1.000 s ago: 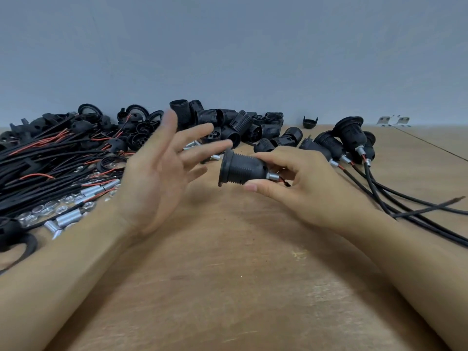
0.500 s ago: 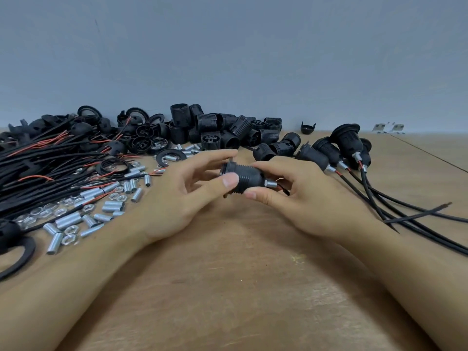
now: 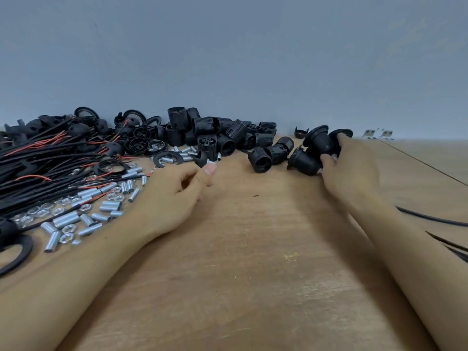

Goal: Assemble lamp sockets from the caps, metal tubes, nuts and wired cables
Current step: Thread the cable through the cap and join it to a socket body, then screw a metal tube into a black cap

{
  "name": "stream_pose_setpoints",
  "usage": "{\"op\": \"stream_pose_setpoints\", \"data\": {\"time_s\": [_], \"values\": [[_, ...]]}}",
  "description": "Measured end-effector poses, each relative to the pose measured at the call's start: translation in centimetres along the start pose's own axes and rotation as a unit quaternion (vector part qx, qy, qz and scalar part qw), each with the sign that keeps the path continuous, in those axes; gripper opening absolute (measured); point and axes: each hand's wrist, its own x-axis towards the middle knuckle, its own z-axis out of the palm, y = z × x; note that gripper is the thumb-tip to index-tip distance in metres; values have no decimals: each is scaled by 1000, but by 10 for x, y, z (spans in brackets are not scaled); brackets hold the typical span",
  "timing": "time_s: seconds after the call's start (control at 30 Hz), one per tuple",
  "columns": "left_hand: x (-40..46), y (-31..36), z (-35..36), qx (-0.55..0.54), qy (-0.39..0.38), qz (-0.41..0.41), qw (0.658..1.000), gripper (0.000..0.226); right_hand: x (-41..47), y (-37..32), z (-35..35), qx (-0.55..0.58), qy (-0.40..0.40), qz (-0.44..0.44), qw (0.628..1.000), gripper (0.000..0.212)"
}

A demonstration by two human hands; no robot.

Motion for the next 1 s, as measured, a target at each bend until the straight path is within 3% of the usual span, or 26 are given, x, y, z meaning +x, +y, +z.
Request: {"op": "stream_pose_setpoints", "data": {"time_s": [0.1,0.23,0.37,0.43,0.57,0.73,1.0], "values": [[3,-5,-3,31,14,-15,999,35,-2,-2,-1,-15,15,-18,1000,9],[7,-9,-10,124,30,-16,992,23,-4,-7,1,20,42,-52,998,35],[10,-13,-24,273,126,-22,954,12,-7,-9,6,36,73,-78,994,36],[10,-19,-32,361,143,-82,918,25,-9,-10,5,53,108,-101,988,36],[10,-28,-47,436,58,-215,872,41,-14,-14,4,89,156,-164,970,30],[11,-26,-44,404,62,-166,898,20,-21,-24,2,108,177,-233,950,25],[19,-26,-37,358,38,-103,927,23,-34,-38,11,141,113,-253,951,21]]}}
